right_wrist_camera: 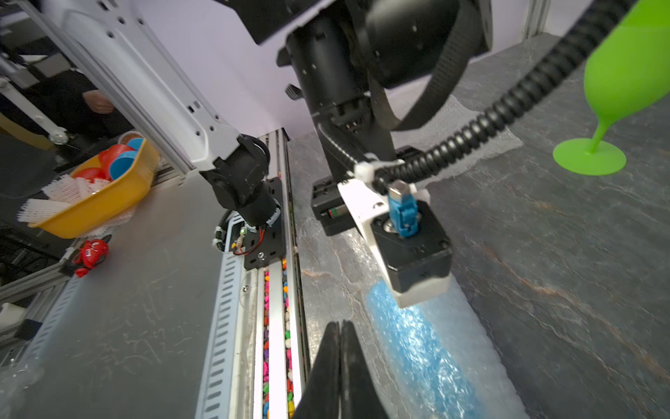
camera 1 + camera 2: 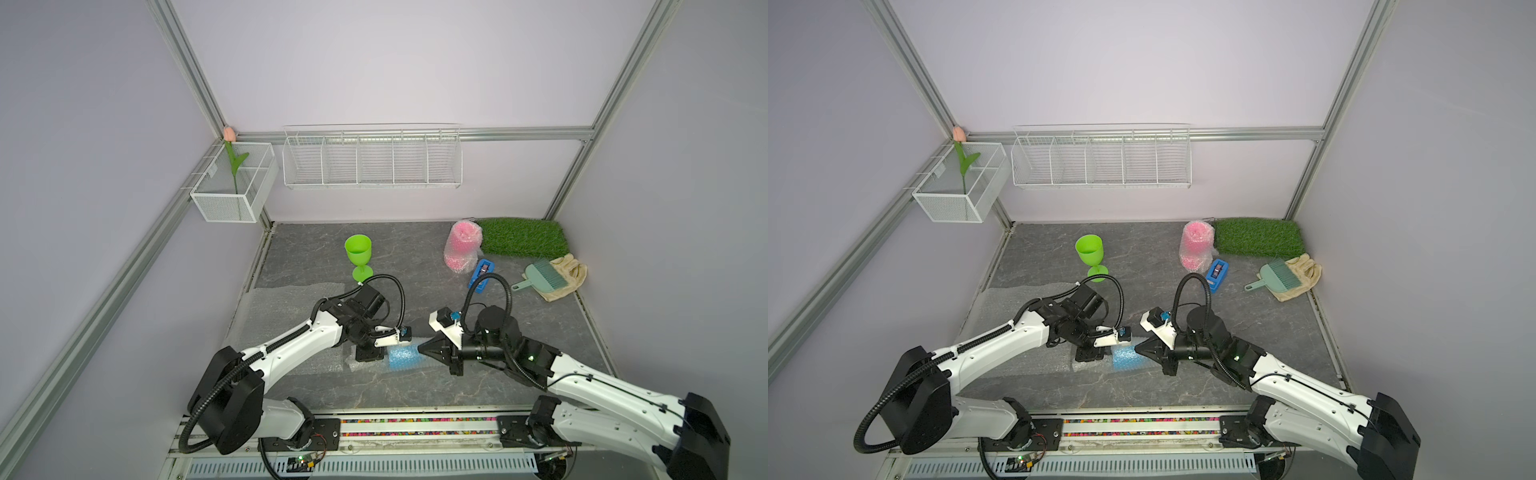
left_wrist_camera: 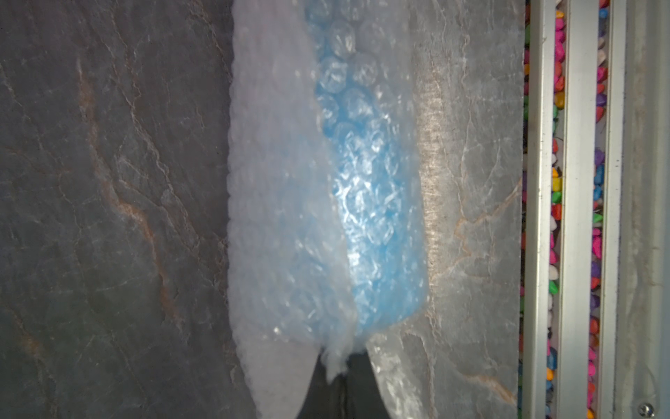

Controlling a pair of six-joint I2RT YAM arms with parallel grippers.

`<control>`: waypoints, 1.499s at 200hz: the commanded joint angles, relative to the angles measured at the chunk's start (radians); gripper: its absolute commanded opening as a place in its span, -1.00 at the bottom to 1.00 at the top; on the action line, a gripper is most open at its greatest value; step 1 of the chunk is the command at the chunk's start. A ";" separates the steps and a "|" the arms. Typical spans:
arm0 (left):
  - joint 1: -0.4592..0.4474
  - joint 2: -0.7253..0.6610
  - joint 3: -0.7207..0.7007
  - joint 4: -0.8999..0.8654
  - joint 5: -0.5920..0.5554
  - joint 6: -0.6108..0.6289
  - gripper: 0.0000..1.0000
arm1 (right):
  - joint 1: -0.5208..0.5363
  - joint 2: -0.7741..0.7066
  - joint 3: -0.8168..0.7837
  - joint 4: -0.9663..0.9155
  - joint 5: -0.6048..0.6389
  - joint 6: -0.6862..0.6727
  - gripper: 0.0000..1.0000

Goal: Wrap wine glasses in bubble wrap
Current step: Stick the tape on the bubble wrap.

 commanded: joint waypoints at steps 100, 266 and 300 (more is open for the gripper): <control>-0.012 0.007 -0.001 -0.016 0.024 0.017 -0.93 | 0.042 -0.087 -0.028 -0.058 0.064 0.013 -0.86; -0.016 0.012 -0.001 -0.016 0.026 0.016 -0.93 | -0.015 -0.177 -0.040 -0.212 -0.084 0.046 -0.87; -0.017 0.013 -0.001 -0.014 0.023 0.017 -0.93 | -0.015 -0.153 -0.051 -0.180 -0.043 0.040 -0.86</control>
